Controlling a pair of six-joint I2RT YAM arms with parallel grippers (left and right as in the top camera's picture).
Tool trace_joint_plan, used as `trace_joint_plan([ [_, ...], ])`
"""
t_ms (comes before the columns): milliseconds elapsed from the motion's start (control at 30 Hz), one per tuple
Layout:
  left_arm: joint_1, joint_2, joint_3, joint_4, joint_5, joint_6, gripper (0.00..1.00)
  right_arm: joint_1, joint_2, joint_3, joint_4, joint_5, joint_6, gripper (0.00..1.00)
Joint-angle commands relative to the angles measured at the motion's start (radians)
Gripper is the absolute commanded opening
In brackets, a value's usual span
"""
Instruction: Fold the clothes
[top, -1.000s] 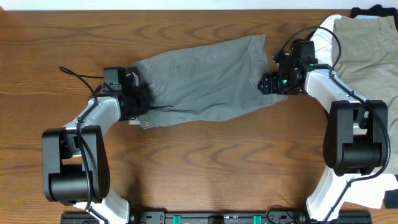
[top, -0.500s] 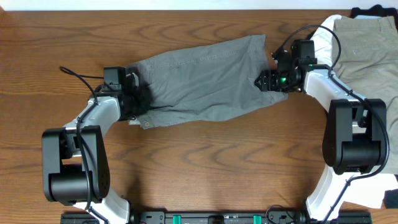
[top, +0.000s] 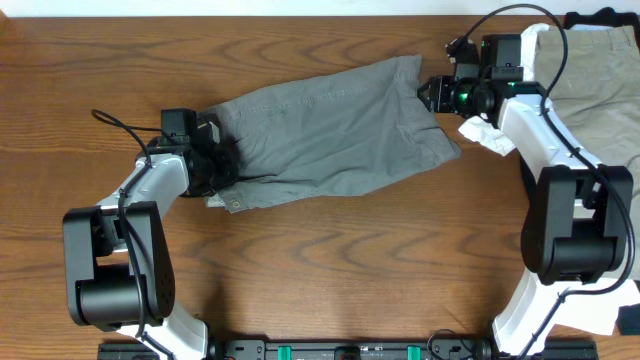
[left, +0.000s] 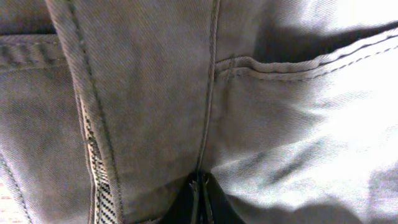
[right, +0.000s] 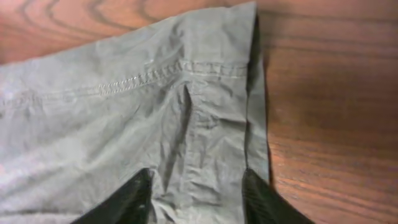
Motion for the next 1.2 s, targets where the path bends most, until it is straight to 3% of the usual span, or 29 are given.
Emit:
trace_joint_plan([
  [0,0.007,0.032,-0.016,-0.028,-0.036,0.014,0.06,0.034,0.018,0.009,-0.004,-0.013,0.009,0.11],
  [100,0.007,0.032,-0.016,-0.027,-0.036,0.014,0.07,0.051,0.058,0.009,0.002,-0.013,0.013,0.01],
  [167,0.007,0.031,-0.016,-0.027,-0.036,0.014,0.17,0.057,0.089,0.009,0.012,-0.016,0.026,0.01],
  [267,0.007,0.018,-0.016,-0.034,-0.035,0.013,0.47,0.063,0.130,0.009,0.017,-0.023,0.035,0.01],
  [400,0.007,-0.026,-0.016,-0.051,-0.025,0.013,0.70,0.064,0.168,0.009,0.016,-0.023,0.035,0.01],
  [733,0.008,-0.261,-0.016,-0.144,-0.025,-0.003,0.99,0.069,0.199,0.009,-0.004,-0.022,0.034,0.01],
  [933,0.070,-0.393,-0.016,-0.190,-0.025,-0.048,0.98,0.079,0.206,0.004,-0.002,-0.022,0.034,0.01],
  [1167,0.223,-0.325,-0.016,-0.227,0.067,-0.011,0.98,0.078,0.206,0.004,0.008,-0.021,0.018,0.01],
])
